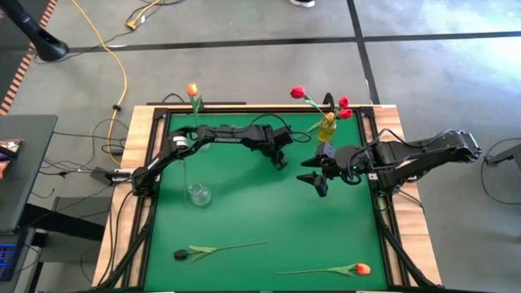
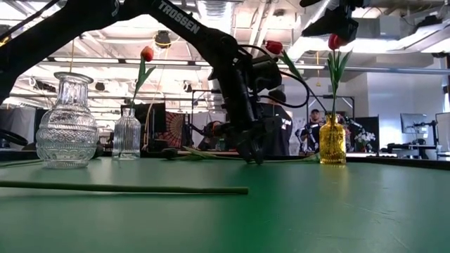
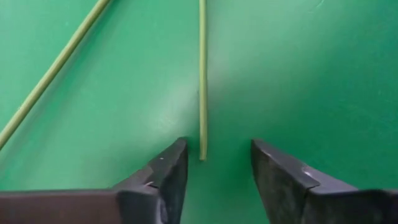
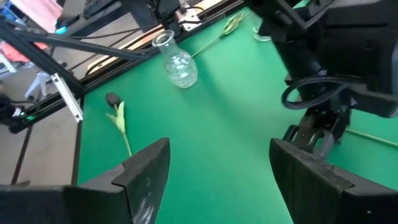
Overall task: Sort flowers into vase by color
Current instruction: Put the top orange flower into the top transparent vase
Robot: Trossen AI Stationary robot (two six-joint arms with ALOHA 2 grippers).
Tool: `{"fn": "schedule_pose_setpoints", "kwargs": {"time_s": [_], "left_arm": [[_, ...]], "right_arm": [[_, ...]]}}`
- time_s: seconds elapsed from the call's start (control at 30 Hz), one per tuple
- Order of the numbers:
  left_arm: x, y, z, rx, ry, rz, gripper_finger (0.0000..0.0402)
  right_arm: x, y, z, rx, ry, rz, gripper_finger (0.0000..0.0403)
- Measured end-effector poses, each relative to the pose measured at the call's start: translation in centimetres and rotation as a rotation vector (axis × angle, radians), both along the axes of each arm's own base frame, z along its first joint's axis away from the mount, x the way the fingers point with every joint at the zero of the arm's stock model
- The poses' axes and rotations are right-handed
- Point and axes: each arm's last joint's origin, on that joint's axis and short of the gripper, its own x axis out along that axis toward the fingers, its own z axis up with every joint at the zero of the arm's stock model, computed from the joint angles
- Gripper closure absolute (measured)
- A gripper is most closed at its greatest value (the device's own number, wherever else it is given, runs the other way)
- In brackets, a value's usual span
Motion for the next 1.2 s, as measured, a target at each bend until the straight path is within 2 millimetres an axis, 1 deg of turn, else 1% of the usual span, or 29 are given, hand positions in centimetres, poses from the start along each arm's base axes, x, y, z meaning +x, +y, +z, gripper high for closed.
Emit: {"fn": "schedule_pose_setpoints", "kwargs": {"time_s": [0.1, 0.3, 0.33, 0.43, 0.57, 0.63, 0.77, 0.87, 1.0, 1.1, 1.2], "left_arm": [[0.0, 0.0, 0.0, -0.007, -0.002, 0.017, 0.0285], [0.0, 0.0, 0.0, -0.012, -0.005, 0.019, 0.0383], [0.0, 0.0, 0.0, -0.017, -0.007, 0.018, 0.0392], [-0.1, 0.2, 0.1, -0.040, -0.016, 0.012, 0.0396], [-0.6, 0.4, 1.0, -0.124, -0.025, -0.005, 0.0401], [-0.9, 0.2, 2.1, -0.157, -0.037, -0.021, 0.0401], [-2.1, -0.4, 5.3, -0.182, -0.047, -0.062, 0.0401], [-3.0, -1.2, 6.9, -0.190, -0.015, -0.097, 0.0401], [-4.8, -3.1, 9.3, -0.228, 0.068, -0.161, 0.0401], [-6.1, -4.5, 10.3, -0.246, 0.161, -0.197, 0.0401], [-7.0, -5.9, 10.9, -0.255, 0.233, -0.247, 0.0401]], "right_arm": [[-0.1, 0.5, 0.0, 0.000, 0.000, 0.024, 0.0104], [-0.3, 1.6, 0.0, 0.000, 0.000, 0.074, 0.0104], [-0.3, 1.8, 0.0, 0.000, 0.000, 0.082, 0.0104], [-0.4, 2.3, 0.0, 0.000, 0.002, 0.106, 0.0104], [-0.7, 3.1, -0.1, 0.012, 0.015, 0.167, 0.0104], [-0.9, 3.5, -0.2, 0.030, 0.029, 0.200, 0.0104], [-1.2, 4.3, -0.3, 0.073, 0.053, 0.249, 0.0104], [-1.5, 4.8, -0.4, 0.093, 0.069, 0.269, 0.0104], [-1.7, 5.3, -0.6, 0.115, 0.085, 0.279, 0.0104], [-1.9, 5.5, -0.7, 0.144, 0.103, 0.267, 0.0104], [-2.0, 5.6, -0.8, 0.186, 0.119, 0.243, 0.0104]]}}
